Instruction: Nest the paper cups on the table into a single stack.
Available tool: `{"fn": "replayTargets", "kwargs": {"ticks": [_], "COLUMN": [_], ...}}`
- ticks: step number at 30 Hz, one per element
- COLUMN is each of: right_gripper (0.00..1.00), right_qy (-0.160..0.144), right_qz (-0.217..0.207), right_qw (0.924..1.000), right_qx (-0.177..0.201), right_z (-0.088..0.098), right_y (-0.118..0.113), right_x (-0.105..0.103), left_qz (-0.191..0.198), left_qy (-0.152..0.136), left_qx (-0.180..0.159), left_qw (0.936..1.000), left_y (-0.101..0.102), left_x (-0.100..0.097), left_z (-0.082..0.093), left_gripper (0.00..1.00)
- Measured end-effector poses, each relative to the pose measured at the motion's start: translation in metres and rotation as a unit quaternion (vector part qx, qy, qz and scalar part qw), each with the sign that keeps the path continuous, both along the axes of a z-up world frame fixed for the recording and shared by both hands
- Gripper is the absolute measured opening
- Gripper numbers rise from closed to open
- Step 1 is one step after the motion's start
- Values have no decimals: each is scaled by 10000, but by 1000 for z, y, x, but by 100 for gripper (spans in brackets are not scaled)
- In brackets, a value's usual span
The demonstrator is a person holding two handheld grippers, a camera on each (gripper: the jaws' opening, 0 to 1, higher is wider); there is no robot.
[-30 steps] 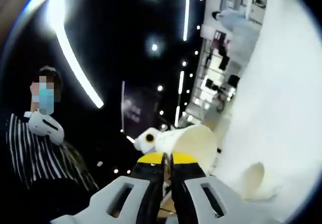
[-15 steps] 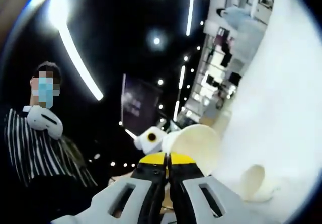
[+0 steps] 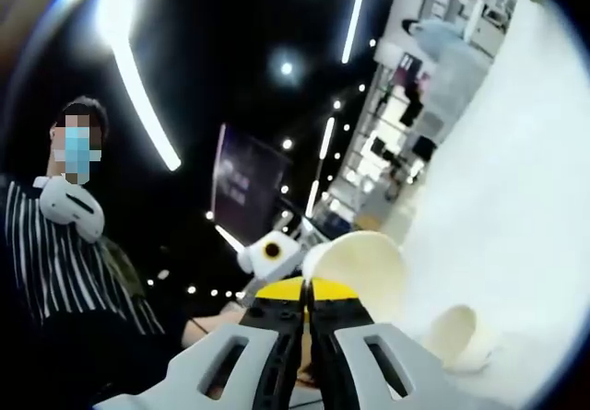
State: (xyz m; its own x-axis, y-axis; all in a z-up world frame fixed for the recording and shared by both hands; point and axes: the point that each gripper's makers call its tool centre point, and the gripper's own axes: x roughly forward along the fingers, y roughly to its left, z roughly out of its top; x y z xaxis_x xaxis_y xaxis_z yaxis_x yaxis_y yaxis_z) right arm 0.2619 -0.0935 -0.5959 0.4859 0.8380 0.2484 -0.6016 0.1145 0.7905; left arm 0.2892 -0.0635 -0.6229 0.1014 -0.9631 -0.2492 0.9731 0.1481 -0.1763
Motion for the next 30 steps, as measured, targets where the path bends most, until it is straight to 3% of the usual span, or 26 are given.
{"fn": "replayTargets", "kwargs": {"ticks": [20, 30], "right_gripper": [0, 0], "right_qy": [117, 197], "right_qz": [-148, -178], "right_qw": [9998, 9996], "right_qx": [51, 42], "right_z": [-2, -5], "right_y": [-8, -11], "right_x": [8, 8], "left_qz": [348, 485], "left_qy": [13, 4], "left_qx": [38, 14], "left_qw": [9994, 9988], "left_y": [10, 12], "left_x": [6, 12], "left_z": [-6, -6], "left_gripper": [60, 61]}}
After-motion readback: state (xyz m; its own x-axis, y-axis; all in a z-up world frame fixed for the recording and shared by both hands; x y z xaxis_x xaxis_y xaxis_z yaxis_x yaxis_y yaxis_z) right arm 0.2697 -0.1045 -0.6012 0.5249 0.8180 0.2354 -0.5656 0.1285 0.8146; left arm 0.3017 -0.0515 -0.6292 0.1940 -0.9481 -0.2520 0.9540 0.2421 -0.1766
